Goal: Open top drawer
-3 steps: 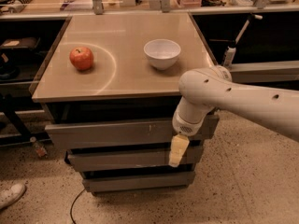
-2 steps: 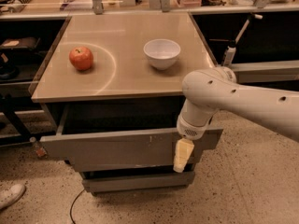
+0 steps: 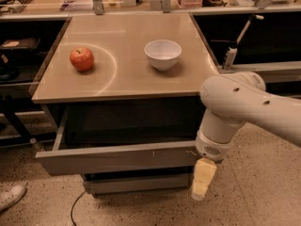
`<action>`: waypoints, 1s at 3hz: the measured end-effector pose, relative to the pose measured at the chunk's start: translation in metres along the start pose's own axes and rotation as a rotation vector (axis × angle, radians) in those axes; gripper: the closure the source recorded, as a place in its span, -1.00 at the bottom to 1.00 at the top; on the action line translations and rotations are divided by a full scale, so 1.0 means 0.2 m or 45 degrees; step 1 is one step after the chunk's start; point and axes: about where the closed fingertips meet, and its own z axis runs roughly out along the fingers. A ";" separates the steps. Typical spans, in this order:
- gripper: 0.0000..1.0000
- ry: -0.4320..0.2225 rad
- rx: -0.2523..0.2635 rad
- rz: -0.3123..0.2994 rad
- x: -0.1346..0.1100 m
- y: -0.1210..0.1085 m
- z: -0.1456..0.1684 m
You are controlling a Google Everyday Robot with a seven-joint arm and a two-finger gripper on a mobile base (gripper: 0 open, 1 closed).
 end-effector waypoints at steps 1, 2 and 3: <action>-1.00 0.050 -0.041 0.060 0.13 0.14 -0.05; -1.00 0.053 -0.041 0.059 0.14 0.15 -0.06; -1.00 0.028 0.014 0.008 0.02 0.09 -0.14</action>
Offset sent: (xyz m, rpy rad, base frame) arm -0.0306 -0.0140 0.0125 -0.0271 0.0436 -0.0342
